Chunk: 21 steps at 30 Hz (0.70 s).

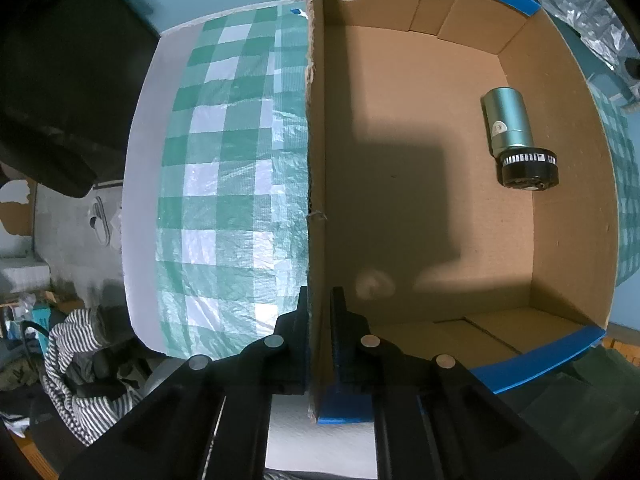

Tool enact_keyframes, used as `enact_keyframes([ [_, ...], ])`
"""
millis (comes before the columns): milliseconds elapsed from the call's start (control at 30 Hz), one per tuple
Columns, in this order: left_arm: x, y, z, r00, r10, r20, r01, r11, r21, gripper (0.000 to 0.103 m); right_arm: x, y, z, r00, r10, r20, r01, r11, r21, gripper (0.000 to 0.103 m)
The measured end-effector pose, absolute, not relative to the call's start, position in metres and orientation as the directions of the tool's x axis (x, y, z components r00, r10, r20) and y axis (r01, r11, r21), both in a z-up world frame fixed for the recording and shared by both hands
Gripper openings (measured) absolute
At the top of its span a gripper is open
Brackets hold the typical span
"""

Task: Organize rigid objects
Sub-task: 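Move the right gripper back over the white oval case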

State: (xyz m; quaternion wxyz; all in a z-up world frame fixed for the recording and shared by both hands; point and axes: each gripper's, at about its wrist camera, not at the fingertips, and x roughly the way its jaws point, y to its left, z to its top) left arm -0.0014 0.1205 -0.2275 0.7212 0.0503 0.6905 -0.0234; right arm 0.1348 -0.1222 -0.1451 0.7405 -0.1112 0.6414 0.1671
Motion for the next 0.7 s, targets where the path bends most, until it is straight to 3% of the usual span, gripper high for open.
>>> enact_keyframes([
  [700, 0.002, 0.133, -0.223, 0.054, -0.013, -0.998, 0.073, 0.997, -0.009, 0.004, 0.133, -0.168, -0.224, 0.015, 0.118, -0.993, -0.173, 0.978, 0.113, 0.064],
])
